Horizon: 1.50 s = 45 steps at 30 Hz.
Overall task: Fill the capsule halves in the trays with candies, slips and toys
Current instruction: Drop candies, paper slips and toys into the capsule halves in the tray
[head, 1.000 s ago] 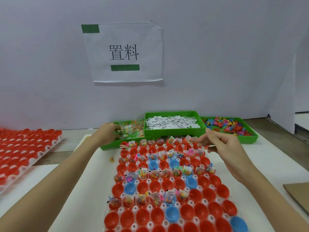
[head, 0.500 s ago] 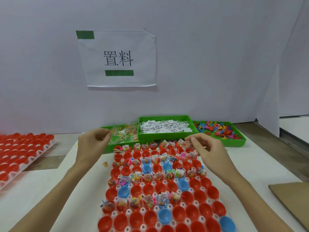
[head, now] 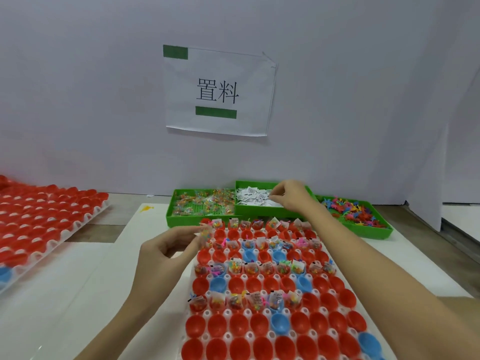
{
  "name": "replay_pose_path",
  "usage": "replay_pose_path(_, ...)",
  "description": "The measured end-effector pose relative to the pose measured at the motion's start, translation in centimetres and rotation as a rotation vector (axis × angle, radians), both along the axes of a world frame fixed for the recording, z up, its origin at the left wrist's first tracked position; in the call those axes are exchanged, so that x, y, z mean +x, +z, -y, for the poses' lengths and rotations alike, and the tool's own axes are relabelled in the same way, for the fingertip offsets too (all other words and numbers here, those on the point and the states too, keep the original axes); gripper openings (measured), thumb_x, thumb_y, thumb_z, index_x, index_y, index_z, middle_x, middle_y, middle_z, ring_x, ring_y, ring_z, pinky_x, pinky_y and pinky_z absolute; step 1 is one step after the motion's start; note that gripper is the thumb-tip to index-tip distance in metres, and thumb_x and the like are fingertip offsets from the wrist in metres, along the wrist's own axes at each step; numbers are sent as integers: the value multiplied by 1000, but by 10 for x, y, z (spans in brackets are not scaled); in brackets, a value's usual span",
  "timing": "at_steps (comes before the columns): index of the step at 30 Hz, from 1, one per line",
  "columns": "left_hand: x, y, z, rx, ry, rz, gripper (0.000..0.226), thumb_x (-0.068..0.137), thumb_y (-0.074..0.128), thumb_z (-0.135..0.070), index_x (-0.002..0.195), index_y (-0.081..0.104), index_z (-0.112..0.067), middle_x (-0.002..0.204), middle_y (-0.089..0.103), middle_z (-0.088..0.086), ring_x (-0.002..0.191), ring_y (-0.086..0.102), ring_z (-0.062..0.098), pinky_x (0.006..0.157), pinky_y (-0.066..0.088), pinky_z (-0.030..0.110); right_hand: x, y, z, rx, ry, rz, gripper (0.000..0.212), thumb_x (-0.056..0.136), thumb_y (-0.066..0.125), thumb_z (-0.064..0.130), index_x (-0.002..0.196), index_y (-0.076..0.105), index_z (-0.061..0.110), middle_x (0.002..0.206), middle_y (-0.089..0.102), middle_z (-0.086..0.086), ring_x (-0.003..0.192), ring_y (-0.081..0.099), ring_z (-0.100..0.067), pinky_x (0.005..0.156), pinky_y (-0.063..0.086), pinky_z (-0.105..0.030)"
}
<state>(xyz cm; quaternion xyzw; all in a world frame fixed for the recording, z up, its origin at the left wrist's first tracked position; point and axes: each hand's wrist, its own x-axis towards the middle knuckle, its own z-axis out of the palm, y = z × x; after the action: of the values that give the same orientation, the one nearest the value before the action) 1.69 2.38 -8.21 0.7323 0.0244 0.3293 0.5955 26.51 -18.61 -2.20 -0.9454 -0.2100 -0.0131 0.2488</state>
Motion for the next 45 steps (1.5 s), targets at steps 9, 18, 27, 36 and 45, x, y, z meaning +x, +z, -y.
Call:
replay_pose_path(9, 5, -6, -8, 94, 4, 0, 24, 89, 75, -7, 97, 80, -30, 90, 78, -13, 87, 74, 6, 74, 55, 11, 22, 2, -17, -142, -21, -221, 34, 91, 76, 24, 114, 72, 0, 139, 63, -12, 131, 57, -29, 110, 46, -39)
replay_pose_path(18, 5, -9, -8, 107, 25, -76, 21, 89, 75, -12, 96, 79, -31, 88, 77, -19, 87, 71, 2, 72, 56, 11, 25, -11, 1, 66, -30, -68, 20, 93, 74, 20, 107, 78, 6, 111, 75, -9, 82, 62, -10, 68, 47, -22)
replay_pose_path(27, 4, -8, -4, 101, 33, -113, 17, 87, 78, -15, 97, 81, -28, 87, 78, -17, 86, 72, 4, 73, 57, 13, 11, -21, 15, 353, -94, 107, 9, 91, 76, 16, 98, 79, 11, 87, 75, 0, 77, 66, -10, 88, 60, -37)
replay_pose_path(36, -5, 6, 10, 65, -81, -97, 12, 83, 81, -19, 91, 83, -29, 83, 80, -9, 81, 76, 11, 74, 60, 19, -113, 3, 13, 541, 211, 3, 10, 89, 78, 19, 97, 80, 24, 87, 77, 14, 80, 73, -2, 74, 59, -17)
replay_pose_path(45, -17, 10, 27, 466, -61, 59, 32, 80, 83, -3, 101, 78, -26, 82, 73, -14, 74, 68, 11, 70, 54, 18, -190, 0, 7, 344, 426, 153, 18, 94, 72, 18, 106, 80, 28, 95, 70, 18, 92, 66, -1, 81, 55, -17)
